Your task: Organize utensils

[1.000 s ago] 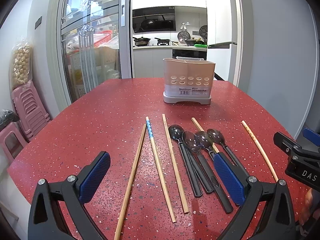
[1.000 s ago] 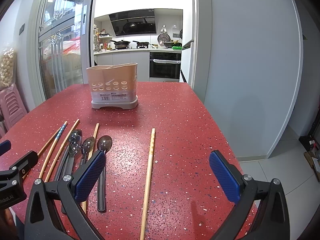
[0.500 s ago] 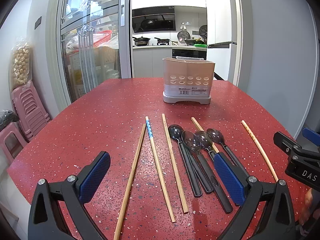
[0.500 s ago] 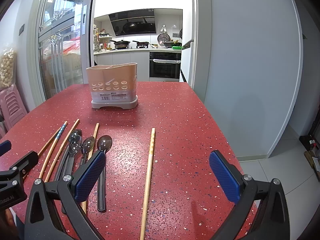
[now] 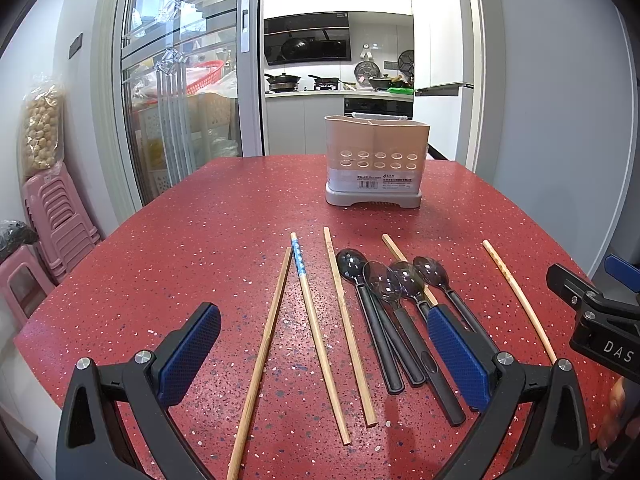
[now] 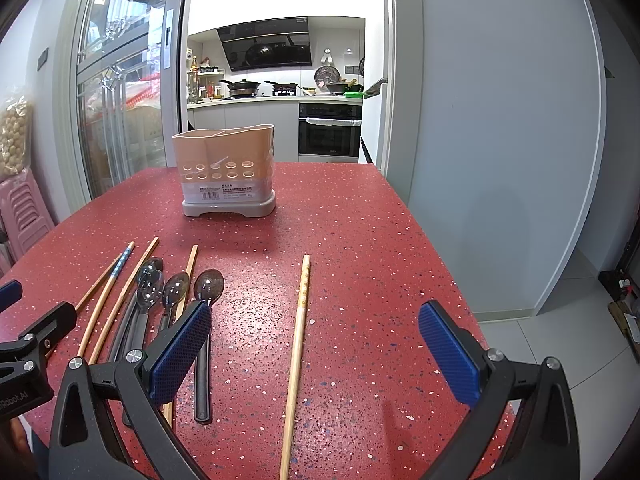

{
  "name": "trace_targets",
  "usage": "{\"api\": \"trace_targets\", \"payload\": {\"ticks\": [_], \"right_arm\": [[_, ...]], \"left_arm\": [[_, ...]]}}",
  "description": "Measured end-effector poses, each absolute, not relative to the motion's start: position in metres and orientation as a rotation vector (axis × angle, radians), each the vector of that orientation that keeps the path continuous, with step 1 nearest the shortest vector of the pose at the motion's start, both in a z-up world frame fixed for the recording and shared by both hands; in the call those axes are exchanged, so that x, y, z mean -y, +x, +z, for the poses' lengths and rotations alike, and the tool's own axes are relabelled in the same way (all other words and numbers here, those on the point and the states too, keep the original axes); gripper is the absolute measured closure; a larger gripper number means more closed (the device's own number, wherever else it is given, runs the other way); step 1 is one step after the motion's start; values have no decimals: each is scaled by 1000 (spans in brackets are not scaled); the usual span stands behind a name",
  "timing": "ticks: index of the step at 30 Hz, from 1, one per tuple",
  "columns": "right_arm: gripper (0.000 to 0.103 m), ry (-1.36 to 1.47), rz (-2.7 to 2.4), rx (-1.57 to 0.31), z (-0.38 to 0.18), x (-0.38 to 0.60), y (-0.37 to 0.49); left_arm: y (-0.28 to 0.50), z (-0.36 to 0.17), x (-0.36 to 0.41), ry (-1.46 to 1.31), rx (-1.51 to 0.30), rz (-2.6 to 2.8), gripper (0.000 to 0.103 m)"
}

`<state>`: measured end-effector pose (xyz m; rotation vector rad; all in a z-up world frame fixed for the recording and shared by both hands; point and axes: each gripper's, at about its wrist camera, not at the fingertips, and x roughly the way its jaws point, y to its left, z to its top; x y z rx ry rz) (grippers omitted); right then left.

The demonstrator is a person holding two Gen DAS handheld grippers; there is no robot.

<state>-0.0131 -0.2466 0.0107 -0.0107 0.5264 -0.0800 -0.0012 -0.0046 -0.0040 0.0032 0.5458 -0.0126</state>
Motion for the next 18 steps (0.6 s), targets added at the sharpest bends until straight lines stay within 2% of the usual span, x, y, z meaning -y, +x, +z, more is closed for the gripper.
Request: {"api": "trace_targets", "payload": {"ticks": [18], "right_arm": [[0,-8,-82,-527,10,247,-14]], "left_arm": [[-2,-4,5,6,-547,-15,0]]}}
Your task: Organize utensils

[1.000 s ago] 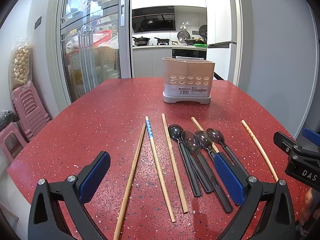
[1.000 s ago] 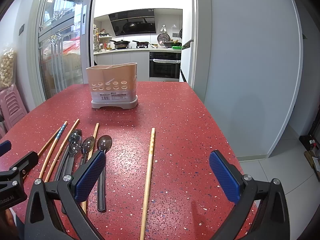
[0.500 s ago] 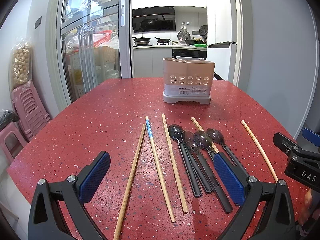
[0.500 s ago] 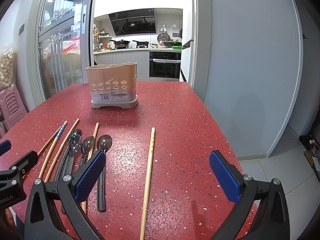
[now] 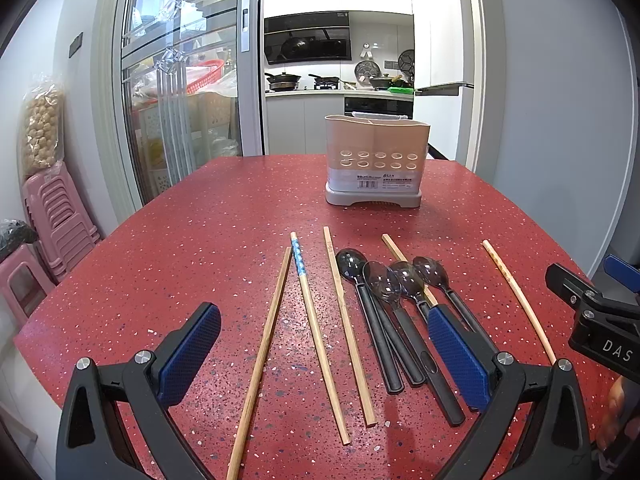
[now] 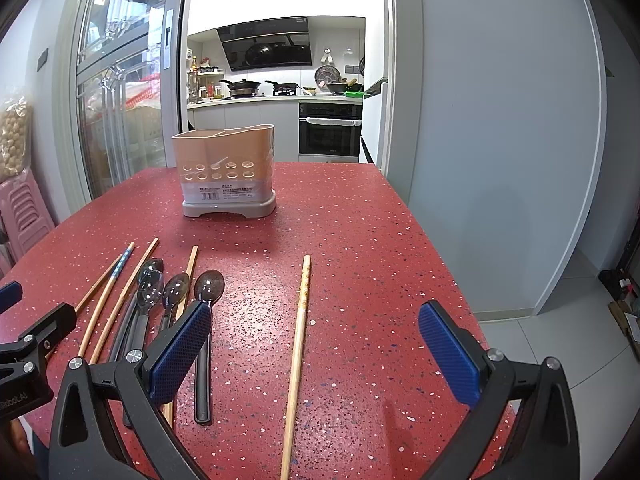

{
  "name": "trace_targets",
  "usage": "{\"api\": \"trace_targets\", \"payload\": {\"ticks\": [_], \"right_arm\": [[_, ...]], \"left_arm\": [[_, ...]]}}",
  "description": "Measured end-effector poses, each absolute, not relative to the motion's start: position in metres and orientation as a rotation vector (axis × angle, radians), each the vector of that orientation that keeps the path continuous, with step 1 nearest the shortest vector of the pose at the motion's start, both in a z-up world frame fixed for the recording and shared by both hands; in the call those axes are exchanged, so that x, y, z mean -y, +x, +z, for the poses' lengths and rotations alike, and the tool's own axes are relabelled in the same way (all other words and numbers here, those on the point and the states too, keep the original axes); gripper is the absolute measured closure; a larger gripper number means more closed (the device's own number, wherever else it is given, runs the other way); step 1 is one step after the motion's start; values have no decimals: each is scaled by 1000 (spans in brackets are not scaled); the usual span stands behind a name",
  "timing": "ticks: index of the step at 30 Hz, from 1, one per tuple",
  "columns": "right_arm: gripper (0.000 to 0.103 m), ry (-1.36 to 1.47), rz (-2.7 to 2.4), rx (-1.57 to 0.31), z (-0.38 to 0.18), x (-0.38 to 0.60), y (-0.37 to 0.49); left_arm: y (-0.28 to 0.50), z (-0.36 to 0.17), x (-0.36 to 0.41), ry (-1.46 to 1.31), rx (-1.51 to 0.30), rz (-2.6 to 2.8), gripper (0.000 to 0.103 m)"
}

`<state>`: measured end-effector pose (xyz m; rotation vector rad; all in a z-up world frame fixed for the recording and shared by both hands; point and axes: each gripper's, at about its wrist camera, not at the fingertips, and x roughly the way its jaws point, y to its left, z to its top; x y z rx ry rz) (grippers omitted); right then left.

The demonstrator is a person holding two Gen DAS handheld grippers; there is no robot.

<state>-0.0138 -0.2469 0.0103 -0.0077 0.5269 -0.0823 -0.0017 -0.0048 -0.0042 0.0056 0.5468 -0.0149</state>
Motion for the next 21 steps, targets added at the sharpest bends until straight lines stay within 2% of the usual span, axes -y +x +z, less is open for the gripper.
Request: {"api": "trace_targets", "payload": {"ticks": [21], "right_arm": [[0,-8,-82,-527,10,247,-14]], "left_arm": [[-1,-5,5,5,-551,-18,0]]}}
